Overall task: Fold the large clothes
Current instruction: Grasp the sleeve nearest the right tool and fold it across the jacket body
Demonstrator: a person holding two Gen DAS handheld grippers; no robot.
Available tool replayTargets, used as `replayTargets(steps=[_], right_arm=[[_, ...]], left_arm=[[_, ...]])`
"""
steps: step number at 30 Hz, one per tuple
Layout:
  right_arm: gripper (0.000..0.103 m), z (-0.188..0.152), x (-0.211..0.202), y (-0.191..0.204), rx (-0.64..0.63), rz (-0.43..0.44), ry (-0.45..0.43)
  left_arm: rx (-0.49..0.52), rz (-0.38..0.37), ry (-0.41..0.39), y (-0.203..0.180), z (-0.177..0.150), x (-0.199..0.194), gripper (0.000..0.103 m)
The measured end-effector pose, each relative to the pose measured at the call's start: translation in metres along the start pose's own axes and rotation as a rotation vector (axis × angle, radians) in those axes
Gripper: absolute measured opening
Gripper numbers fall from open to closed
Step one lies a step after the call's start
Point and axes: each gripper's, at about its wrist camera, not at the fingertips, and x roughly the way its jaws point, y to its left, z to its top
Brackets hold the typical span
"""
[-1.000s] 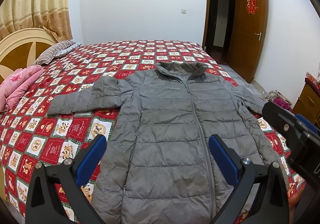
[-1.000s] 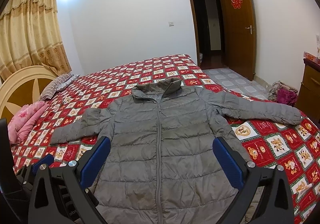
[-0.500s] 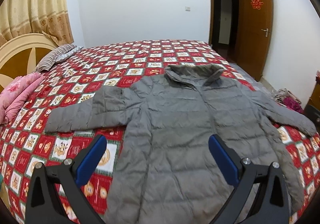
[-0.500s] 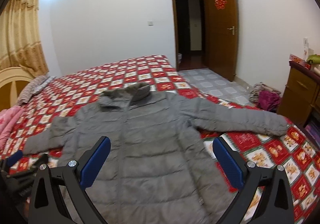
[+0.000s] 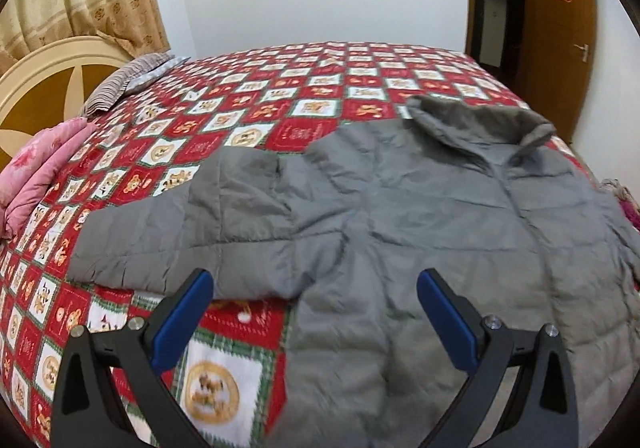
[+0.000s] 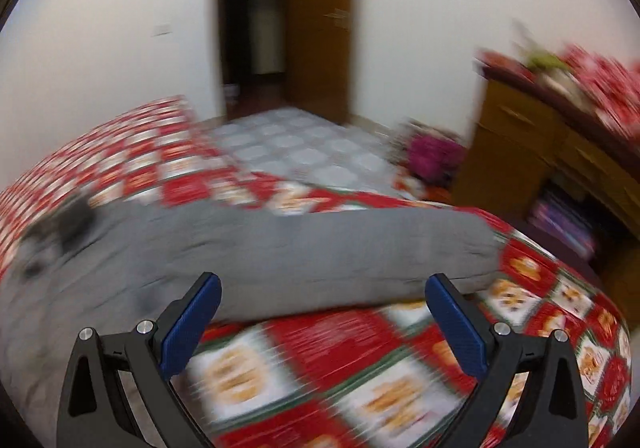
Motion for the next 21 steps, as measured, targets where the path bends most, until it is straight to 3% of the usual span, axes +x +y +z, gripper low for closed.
replayTargets(steps=[4, 8, 11, 13, 16, 20, 21], right_arm=[[0.102, 0.009, 0.047, -0.072, 0.208, -0.128, 0.044], [0.101, 0.006, 0.081, -0.095, 0.24, -0.207, 0.122], [0.082, 0.0, 0.1, -0.094, 0.218, -0.219, 0.167], [0.064, -0.002, 0.117, -0.096, 0.218, -0.199, 0.202], [0.057, -0.007, 0.121, -0.099, 0.229, -0.195, 0.191], [0.015, -0.003, 0.115, -0.084, 0.132, -0.21, 0.168], [0.013, -0.001, 0.109, -0.081, 0.121, -0.205, 0.148]], left_arm=[[-0.021, 0.043, -0.025, 0.003, -0.007, 0.021, 0.103], [-0.039, 0.086, -0.01, 0.004, -0.015, 0.043, 0.103], [-0.027, 0.101, 0.028, -0.001, -0.022, 0.055, 0.103], [-0.02, 0.104, 0.034, -0.003, -0.023, 0.056, 0.103], [-0.026, 0.102, 0.036, -0.004, -0.023, 0.057, 0.103], [-0.045, 0.084, 0.055, 0.001, -0.024, 0.062, 0.103], [-0.054, 0.072, 0.055, 0.003, -0.024, 0.062, 0.103]])
